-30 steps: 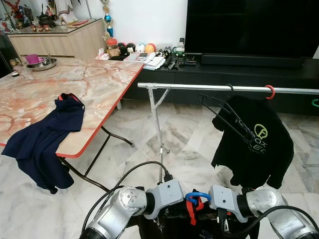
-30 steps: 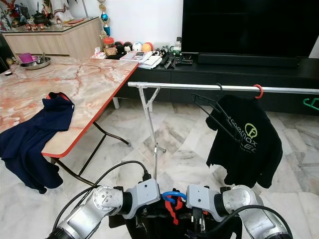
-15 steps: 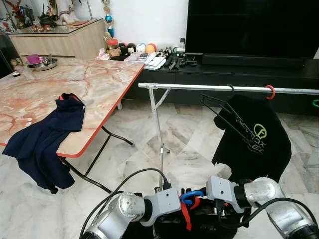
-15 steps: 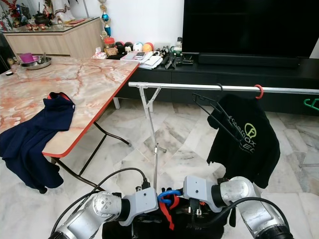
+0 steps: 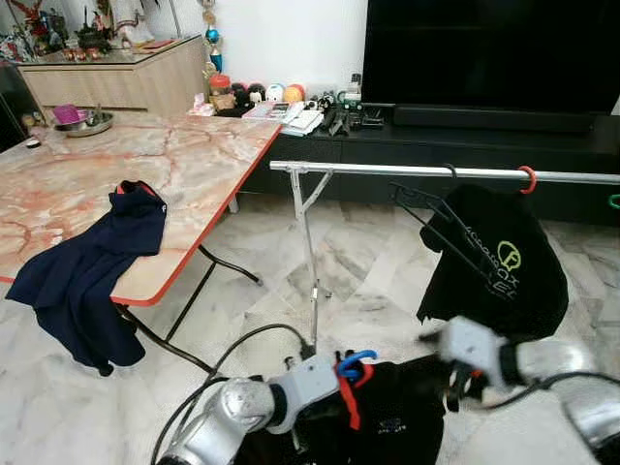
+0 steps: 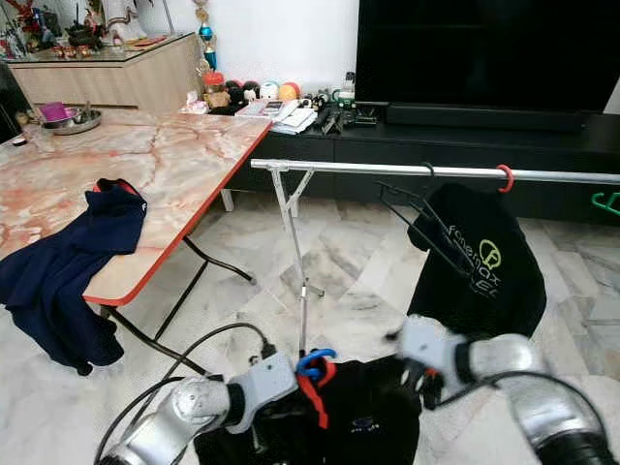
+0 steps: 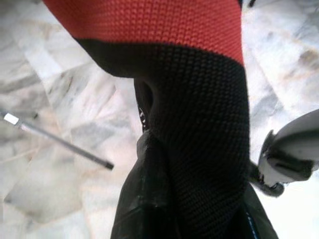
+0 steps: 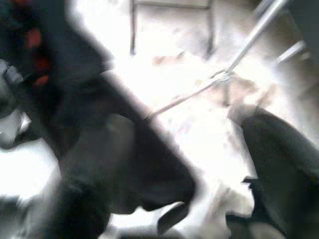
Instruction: Hang hanger
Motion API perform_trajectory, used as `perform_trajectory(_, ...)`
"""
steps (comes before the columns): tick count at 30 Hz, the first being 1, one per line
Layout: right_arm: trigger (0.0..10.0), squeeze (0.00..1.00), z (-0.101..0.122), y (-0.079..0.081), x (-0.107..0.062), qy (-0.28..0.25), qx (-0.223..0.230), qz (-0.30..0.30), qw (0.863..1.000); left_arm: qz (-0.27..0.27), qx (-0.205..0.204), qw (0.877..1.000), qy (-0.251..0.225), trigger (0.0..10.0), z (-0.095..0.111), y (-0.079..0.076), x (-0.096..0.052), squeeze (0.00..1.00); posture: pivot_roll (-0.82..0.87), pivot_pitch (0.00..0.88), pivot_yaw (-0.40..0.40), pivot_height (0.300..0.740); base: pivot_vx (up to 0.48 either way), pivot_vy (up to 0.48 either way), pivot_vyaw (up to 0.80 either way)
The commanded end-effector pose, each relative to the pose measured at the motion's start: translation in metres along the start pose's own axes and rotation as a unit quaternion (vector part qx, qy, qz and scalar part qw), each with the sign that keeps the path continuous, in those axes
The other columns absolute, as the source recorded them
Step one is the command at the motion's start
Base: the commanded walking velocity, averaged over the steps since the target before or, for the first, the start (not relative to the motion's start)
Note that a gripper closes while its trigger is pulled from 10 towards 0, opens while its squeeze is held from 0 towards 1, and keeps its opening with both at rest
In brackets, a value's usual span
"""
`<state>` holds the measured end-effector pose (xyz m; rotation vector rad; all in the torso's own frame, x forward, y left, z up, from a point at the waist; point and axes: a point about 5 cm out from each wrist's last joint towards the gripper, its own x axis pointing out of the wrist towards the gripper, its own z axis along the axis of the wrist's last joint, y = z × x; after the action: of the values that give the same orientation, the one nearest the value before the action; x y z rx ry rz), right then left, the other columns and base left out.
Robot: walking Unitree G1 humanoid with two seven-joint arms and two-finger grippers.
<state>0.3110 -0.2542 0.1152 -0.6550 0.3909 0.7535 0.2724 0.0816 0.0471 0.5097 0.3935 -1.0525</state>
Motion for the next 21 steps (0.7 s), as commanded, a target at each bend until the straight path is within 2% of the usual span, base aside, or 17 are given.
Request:
perform_trajectory(1, 10.0, 0.00, -0.013, -0.025, -0.012, 0.004, 0.066, -0.138, 0.988, 0.036, -0.023, 0.999, 0.009, 1.2, -0.004, 0.006, -0.002, 0.00, 0.05, 0.000, 0.017, 0.740, 0.000, 0.000, 0.00)
perform_trajectory(2, 10.0, 0.00, -0.020, -0.030, -0.015, 0.012, 0.089, -0.180, 0.980, 0.049, -0.037, 0.998, 0.013, 1.2, -0.006, 0.007, -0.002, 0.00, 0.05, 0.000, 0.019, 0.740, 0.000, 0.000, 0.00)
perform_trajectory(3, 10.0, 0.00, -0.030, -0.034, -0.020, 0.023, 0.121, -0.229, 0.966, 0.069, -0.052, 0.996, 0.018, 2.8, -0.008, 0.009, -0.002, 0.00, 0.05, 0.000, 0.021, 0.740, 0.000, 0.000, 0.00)
perform_trajectory(4, 10.0, 0.00, -0.044, -0.032, -0.022, 0.040, 0.156, -0.265, 0.951, 0.093, -0.077, 0.993, 0.017, 10.0, -0.008, 0.012, -0.001, 0.00, 0.05, 0.000, 0.023, 0.740, 0.000, 0.000, 0.00)
perform_trajectory(6, 10.0, 0.00, -0.073, -0.018, -0.026, 0.072, 0.232, -0.324, 0.914, 0.144, -0.120, 0.982, 0.000, 10.0, -0.006, 0.018, -0.002, 0.00, 0.05, 0.000, 0.029, 0.740, 0.000, 0.000, 0.00)
perform_trajectory(7, 10.0, 0.00, -0.095, -0.001, -0.028, 0.097, 0.286, -0.357, 0.884, 0.181, -0.146, 0.972, -0.016, 10.0, -0.004, 0.022, -0.004, 0.00, 0.05, 0.000, 0.031, 0.740, 0.000, 0.000, 0.00)
perform_trajectory(8, 10.0, 0.00, -0.108, 0.012, -0.029, 0.119, 0.310, -0.370, 0.868, 0.199, -0.160, 0.967, -0.025, 10.0, -0.004, 0.024, -0.007, 0.00, 0.05, 0.000, 0.033, 0.740, 0.000, 0.000, 0.00)
perform_trajectory(10, 10.0, 0.00, -0.125, 0.032, -0.030, 0.150, 0.339, -0.385, 0.845, 0.222, -0.176, 0.958, -0.035, 10.0, -0.005, 0.026, -0.011, 0.00, 0.06, 0.000, 0.038, 0.740, 0.000, 0.000, 0.00)
perform_trajectory(11, 10.0, 0.00, -0.138, 0.051, -0.031, 0.186, 0.355, -0.393, 0.828, 0.237, -0.188, 0.952, -0.040, 10.0, -0.007, 0.027, -0.015, 0.00, 0.06, 0.000, 0.038, 0.740, 0.000, 0.000, 0.00)
perform_trajectory(13, 10.0, 0.00, -0.154, 0.081, -0.031, 0.229, 0.377, -0.391, 0.808, 0.260, -0.206, 0.943, -0.040, 10.0, -0.013, 0.030, -0.022, 0.00, 0.06, 0.000, 0.042, 0.740, 0.000, 0.000, 0.00)
perform_trajectory(14, 10.0, 0.00, -0.162, 0.103, -0.029, 0.253, 0.399, -0.383, 0.794, 0.273, -0.214, 0.937, -0.040, 10.0, -0.017, 0.031, -0.027, 0.00, 0.06, 0.000, 0.048, 0.740, 0.000, 0.000, 0.00)
perform_trajectory(16, 10.0, 0.00, -0.169, 0.141, -0.022, 0.284, 0.432, -0.355, 0.779, 0.293, -0.213, 0.931, -0.039, 10.0, -0.024, 0.033, -0.037, 0.00, 0.07, 0.000, 0.051, 0.740, 0.000, 0.000, 0.00)
perform_trajectory(17, 10.0, 0.00, -0.169, 0.141, -0.022, 0.284, 0.432, -0.355, 0.779, 0.293, -0.213, 0.931, -0.039, 10.0, -0.024, 0.033, -0.037, 0.00, 0.07, 0.000, 0.051, 0.740, 0.000, 0.000, 0.00)
perform_trajectory(18, 10.0, 0.00, -0.173, 0.178, -0.017, 0.310, 0.468, -0.329, 0.760, 0.296, -0.216, 0.930, -0.028, 10.0, -0.032, 0.031, -0.044, 0.00, 0.07, 0.000, 0.058, 0.740, 0.000, 0.000, 0.00)
perform_trajectory(21, 10.0, 0.00, -0.174, 0.212, -0.014, 0.338, 0.505, -0.309, 0.732, 0.295, -0.220, 0.930, -0.013, 10.0, -0.037, 0.029, -0.046, 0.00, 0.08, 0.000, 0.060, 0.740, 0.000, 0.000, 0.00)
